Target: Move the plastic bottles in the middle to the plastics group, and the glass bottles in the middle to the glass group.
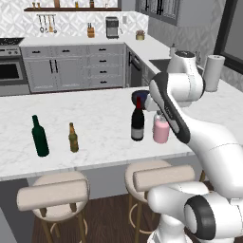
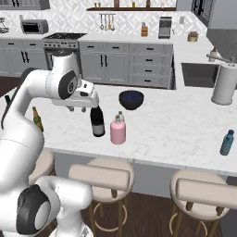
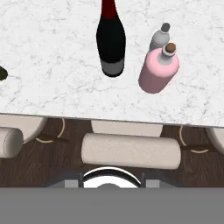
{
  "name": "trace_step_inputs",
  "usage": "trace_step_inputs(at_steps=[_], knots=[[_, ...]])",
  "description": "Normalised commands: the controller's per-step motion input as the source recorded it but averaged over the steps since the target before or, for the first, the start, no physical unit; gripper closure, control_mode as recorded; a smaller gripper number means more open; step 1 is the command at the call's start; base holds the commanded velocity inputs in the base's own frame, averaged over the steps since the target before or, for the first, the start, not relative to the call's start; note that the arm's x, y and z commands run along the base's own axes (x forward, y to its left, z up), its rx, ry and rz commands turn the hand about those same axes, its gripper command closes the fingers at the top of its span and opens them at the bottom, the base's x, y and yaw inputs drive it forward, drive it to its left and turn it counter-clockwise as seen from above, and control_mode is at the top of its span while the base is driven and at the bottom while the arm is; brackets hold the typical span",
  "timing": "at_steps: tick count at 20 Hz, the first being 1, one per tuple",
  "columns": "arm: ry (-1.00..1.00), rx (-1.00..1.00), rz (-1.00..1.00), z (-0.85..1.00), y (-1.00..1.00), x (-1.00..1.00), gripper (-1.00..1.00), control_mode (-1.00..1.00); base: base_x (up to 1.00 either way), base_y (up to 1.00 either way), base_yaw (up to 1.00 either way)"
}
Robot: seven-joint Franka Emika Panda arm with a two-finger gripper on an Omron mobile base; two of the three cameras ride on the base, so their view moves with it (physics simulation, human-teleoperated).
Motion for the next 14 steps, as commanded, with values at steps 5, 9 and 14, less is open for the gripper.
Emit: trace_step_inputs(at_steps=[5,9,14], knots=[[0.06,-0.03,0.02,-0.05,0.1,-0.1,-1.0,-1.0,0.0,0.0,0.0],[0.09,-0.02,-0.02,-0.52,-0.2,0.13,-1.0,-1.0,0.0,0.0,0.0],[-0.15,0.0,0.0,-0.11,-0.59,0.0,-1.0,-1.0,0.0,0.0,0.0]])
